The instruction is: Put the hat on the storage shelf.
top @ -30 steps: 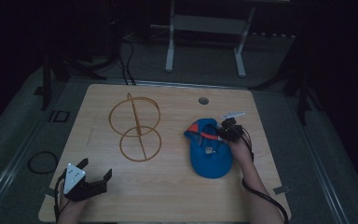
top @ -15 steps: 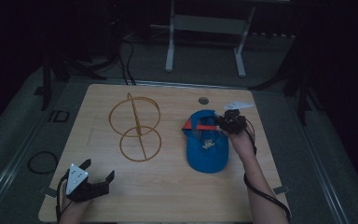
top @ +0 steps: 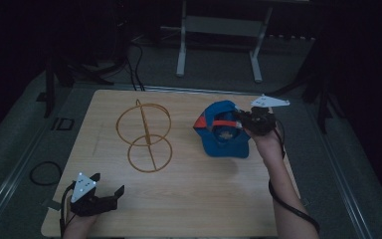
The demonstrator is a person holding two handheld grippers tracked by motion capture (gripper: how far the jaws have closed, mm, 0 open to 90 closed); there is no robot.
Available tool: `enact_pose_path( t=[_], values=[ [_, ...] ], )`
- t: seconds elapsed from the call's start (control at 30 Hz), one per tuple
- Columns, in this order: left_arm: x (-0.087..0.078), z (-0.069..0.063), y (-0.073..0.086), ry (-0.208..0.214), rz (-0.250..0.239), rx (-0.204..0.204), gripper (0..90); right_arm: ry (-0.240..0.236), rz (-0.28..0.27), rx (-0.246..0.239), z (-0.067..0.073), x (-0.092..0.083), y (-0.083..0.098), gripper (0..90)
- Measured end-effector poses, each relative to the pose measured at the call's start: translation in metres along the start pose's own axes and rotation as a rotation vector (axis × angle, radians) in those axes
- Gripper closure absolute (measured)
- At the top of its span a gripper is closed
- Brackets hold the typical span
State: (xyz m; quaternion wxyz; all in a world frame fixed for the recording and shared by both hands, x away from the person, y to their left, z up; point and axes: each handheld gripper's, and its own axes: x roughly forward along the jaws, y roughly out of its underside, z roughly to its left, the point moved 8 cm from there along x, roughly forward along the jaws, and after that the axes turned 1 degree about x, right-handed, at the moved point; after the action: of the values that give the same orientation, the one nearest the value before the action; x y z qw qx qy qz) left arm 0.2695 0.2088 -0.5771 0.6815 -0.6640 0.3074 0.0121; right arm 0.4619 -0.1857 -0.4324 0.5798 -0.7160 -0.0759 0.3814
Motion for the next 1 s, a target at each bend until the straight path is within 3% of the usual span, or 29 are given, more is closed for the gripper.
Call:
enact_pose_path(
  t=[0.17,0.23,0.33,0.4,0.43,0.47,0.5,0.6,0.67,0.8,1.0],
  values=[
    [-0.013,-0.012,-0.027,0.040,-0.037,0.009,4.1,0.009,-0.046,0.007,0.002,-0.023,-0.017,85.3],
    [-0.016,-0.014,-0.034,0.041,-0.042,0.015,4.1,0.009,-0.046,0.007,0.002,-0.023,-0.017,85.3],
    [-0.026,-0.018,-0.059,0.018,-0.082,0.063,4.9,0.019,-0.066,0.001,0.000,-0.037,-0.026,85.2],
    [-0.030,-0.018,-0.072,0.010,-0.097,0.073,5.4,0.009,-0.071,0.013,0.001,-0.040,-0.028,85.2],
    [-0.033,-0.020,-0.085,0.025,-0.111,0.081,5.5,-0.008,-0.087,0.022,0.004,-0.045,-0.030,85.2],
    [-0.033,-0.020,-0.085,0.025,-0.111,0.081,5.5,-0.008,-0.087,0.022,0.004,-0.045,-0.030,85.2],
    [-0.035,-0.022,-0.093,0.030,-0.118,0.090,5.5,-0.032,-0.104,0.030,0.009,-0.051,-0.032,85.2],
    [-0.038,-0.026,-0.112,0.033,-0.143,0.122,6.5,-0.041,-0.112,0.019,0.014,-0.055,-0.034,85.2],
    [-0.038,-0.031,-0.130,0.031,-0.169,0.163,7.1,-0.048,-0.120,0.001,0.022,-0.060,-0.039,85.2],
    [-0.035,-0.037,-0.143,0.058,-0.182,0.160,9.2,-0.056,-0.125,-0.011,0.029,-0.064,-0.043,85.2],
    [-0.026,-0.060,-0.181,0.080,-0.216,0.241,11.9,-0.052,-0.119,-0.029,0.036,-0.067,-0.043,85.2]
  ],
)
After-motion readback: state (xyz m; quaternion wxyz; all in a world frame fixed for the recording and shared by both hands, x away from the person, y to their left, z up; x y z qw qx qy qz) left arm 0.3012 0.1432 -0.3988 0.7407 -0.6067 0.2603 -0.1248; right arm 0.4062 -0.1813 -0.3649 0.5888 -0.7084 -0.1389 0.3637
